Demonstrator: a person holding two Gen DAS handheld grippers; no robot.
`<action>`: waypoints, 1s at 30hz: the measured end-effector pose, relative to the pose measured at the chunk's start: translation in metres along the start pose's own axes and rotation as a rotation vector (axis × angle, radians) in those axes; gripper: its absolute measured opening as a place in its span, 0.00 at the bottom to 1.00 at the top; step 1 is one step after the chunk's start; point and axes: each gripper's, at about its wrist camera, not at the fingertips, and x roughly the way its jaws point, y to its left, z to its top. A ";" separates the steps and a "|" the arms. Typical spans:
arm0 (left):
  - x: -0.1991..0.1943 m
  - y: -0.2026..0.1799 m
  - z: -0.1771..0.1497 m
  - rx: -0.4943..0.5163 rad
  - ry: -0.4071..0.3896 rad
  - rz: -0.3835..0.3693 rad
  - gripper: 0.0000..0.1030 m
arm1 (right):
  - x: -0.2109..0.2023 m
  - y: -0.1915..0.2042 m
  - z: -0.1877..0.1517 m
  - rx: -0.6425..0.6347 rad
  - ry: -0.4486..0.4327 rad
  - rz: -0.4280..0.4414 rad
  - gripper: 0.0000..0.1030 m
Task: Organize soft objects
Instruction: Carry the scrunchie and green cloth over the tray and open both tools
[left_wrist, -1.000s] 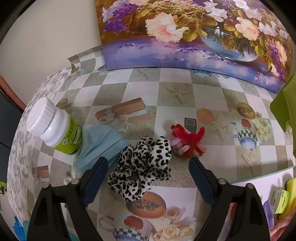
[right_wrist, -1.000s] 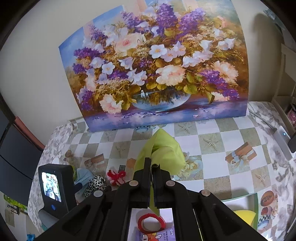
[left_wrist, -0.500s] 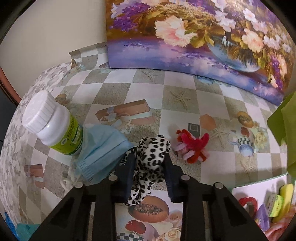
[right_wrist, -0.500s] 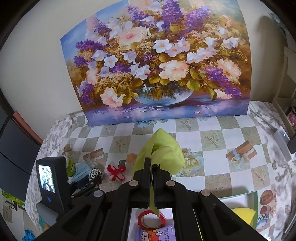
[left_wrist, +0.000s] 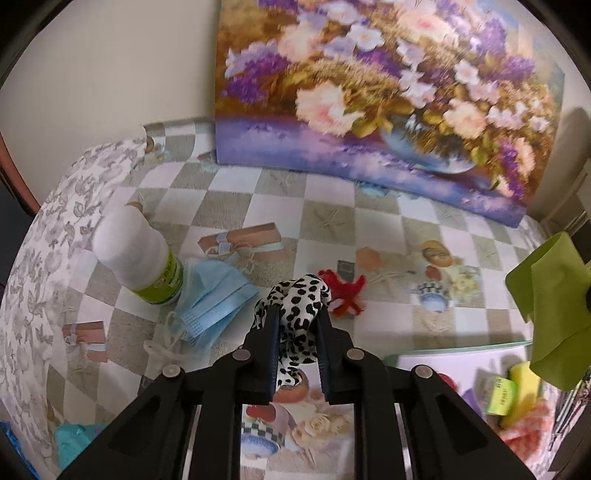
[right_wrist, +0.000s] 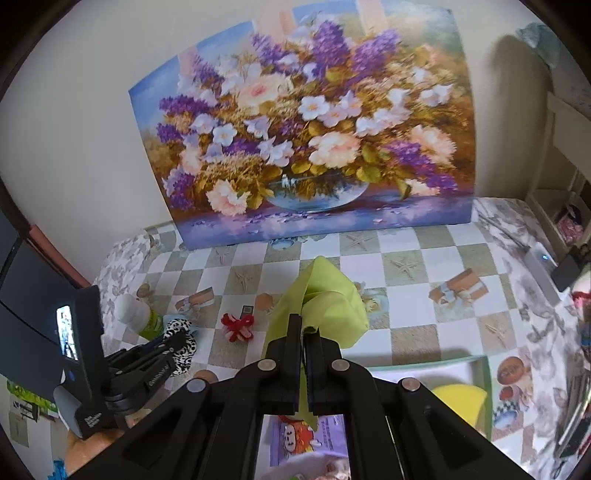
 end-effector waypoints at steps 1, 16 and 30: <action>-0.007 -0.001 0.000 -0.004 -0.005 -0.009 0.18 | -0.006 -0.002 0.000 0.006 -0.006 -0.001 0.02; -0.095 -0.043 -0.015 0.078 -0.093 -0.095 0.18 | -0.071 -0.027 -0.021 0.036 -0.043 -0.029 0.02; -0.109 -0.109 -0.069 0.247 -0.018 -0.177 0.18 | -0.077 -0.048 -0.068 0.081 0.005 -0.064 0.02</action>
